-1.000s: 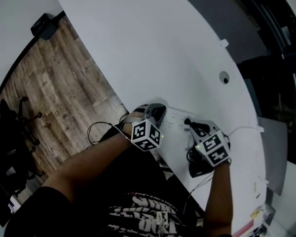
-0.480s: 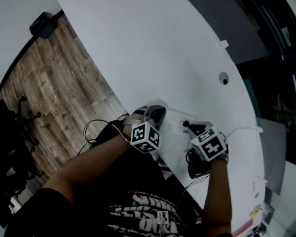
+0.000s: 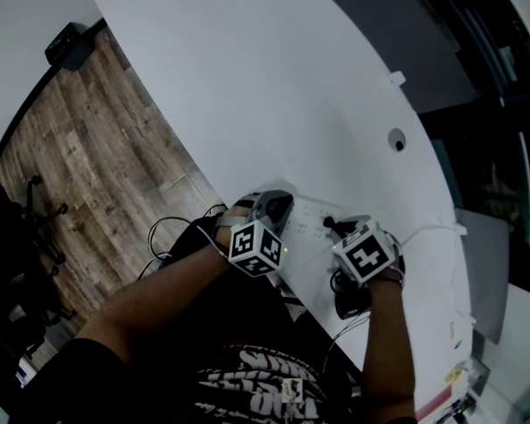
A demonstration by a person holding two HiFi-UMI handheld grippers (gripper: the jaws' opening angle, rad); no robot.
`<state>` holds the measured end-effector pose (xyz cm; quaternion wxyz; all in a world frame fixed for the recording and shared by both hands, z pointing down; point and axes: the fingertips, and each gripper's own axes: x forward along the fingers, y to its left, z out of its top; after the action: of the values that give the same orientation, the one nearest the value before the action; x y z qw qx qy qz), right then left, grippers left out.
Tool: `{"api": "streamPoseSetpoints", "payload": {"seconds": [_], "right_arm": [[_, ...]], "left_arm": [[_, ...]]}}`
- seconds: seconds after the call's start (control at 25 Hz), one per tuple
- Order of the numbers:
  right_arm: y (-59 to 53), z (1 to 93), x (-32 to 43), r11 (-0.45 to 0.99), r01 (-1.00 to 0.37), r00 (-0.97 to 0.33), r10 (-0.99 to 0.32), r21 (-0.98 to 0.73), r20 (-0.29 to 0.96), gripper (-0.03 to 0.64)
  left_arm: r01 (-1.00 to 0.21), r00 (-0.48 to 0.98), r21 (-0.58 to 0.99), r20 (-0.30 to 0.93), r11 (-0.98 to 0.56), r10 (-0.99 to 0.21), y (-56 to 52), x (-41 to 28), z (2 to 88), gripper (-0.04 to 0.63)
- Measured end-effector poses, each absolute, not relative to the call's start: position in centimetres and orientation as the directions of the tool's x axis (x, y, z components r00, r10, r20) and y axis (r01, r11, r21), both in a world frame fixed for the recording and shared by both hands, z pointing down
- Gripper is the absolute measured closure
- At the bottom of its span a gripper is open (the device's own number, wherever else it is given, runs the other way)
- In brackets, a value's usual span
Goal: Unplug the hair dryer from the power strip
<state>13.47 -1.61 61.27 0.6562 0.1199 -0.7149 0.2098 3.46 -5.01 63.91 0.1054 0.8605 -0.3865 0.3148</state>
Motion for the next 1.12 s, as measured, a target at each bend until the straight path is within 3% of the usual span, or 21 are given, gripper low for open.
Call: {"api": "streamPoseSetpoints", "payload": {"seconds": [0.52,0.92,1.12], "right_arm": [[-2.8,61.9,12.5,0.855,-0.507,-0.145,0.037,-0.106,0.989,0.531],[-4.0,62.0,12.4,0.903,-0.416,0.094,0.155,-0.103,0.983,0.526],[-4.6,62.7,11.9,0.888,-0.437,0.124,0.213,-0.139,0.969,0.517]], "left_arm": [[-0.744,0.533,0.013,0.615,-0.668,-0.581,-5.1,3.4,63.7,0.568],[-0.74,0.502,-0.002,0.663,-0.672,-0.555,-5.3,3.5,64.0,0.568],[-0.746,0.503,0.014,0.666,-0.665,-0.55,-5.4,3.1,64.1,0.568]]}}
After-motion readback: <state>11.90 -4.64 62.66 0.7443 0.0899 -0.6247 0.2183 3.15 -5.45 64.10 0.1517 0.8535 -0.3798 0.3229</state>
